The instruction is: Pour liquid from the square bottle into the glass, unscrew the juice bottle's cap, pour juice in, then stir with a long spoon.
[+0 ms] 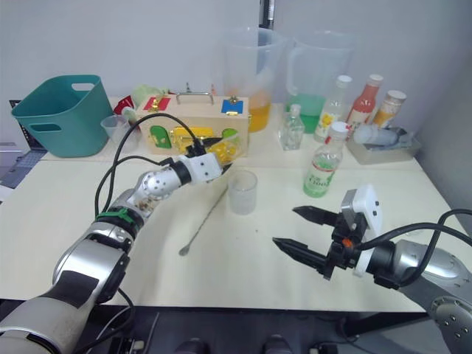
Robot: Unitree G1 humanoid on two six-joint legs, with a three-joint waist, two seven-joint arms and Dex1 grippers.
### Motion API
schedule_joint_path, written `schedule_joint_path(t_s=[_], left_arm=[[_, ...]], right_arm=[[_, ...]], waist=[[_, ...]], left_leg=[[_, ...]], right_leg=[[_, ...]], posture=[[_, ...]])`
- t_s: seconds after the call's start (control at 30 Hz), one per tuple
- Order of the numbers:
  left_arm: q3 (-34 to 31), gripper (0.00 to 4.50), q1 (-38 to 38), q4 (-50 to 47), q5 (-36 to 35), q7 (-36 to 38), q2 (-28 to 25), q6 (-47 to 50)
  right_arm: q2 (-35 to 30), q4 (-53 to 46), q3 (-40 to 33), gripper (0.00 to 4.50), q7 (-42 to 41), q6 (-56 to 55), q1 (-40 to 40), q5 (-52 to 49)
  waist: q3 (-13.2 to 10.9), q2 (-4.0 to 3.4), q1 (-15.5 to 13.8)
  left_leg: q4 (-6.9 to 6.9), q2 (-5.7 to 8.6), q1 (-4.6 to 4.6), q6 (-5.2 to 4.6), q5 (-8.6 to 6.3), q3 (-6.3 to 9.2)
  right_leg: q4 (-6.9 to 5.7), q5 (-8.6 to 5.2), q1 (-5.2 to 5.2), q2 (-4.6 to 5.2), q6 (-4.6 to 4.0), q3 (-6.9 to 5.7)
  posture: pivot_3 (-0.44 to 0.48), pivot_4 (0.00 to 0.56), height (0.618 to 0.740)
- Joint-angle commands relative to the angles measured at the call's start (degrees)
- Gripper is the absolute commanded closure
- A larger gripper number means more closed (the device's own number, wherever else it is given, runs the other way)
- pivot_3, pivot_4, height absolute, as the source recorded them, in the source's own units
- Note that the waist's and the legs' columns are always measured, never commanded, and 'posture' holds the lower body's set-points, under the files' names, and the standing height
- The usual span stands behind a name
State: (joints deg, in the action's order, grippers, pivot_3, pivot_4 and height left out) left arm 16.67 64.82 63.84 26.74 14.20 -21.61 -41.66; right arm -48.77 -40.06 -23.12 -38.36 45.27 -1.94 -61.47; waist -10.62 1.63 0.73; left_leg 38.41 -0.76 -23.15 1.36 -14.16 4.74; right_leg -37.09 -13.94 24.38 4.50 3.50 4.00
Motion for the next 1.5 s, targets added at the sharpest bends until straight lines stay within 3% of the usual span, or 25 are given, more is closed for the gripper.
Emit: schedule_joint_path(t_s=[0.03, 0.77, 1.5], left_arm=[[-0.1, 1.69, 4.7, -1.5, 1.6, -6.2, -1.4, -3.4], [9.0, 1.69, 6.7, -1.4, 16.0, -25.3, -3.3, -6.2], [16.5, 1.69, 10.1, -0.7, 26.6, -39.0, -4.6, -2.8]], right_arm=[[-0.4, -1.2, -0.8, 0.00, -0.4, -1.5, 1.1, 0.7], [-0.1, -1.0, 0.2, 0.00, -0.1, -2.3, 1.3, 2.7], [0.5, -0.8, 1.5, 0.00, 1.4, -2.5, -0.6, 2.4]], waist=[[0.0, 0.00, 0.0], [0.0, 0.00, 0.0], [0.0, 0.00, -0.1]], left_leg=[[0.00, 0.00, 0.00, 0.00, 0.00, 0.00], [0.14, 0.01, -0.03, 0.00, 0.00, 0.00], [0.35, 0.03, -0.11, -0.03, -0.02, 0.00]], right_leg=[[0.00, 0.00, 0.00, 0.00, 0.00, 0.00], [-0.03, 0.02, -0.01, 0.00, 0.03, 0.00], [-0.04, 0.05, -0.02, 0.01, 0.09, 0.00]], posture=[[0.000, 0.150, 0.740], [0.000, 0.150, 0.740], [0.000, 0.150, 0.740]])
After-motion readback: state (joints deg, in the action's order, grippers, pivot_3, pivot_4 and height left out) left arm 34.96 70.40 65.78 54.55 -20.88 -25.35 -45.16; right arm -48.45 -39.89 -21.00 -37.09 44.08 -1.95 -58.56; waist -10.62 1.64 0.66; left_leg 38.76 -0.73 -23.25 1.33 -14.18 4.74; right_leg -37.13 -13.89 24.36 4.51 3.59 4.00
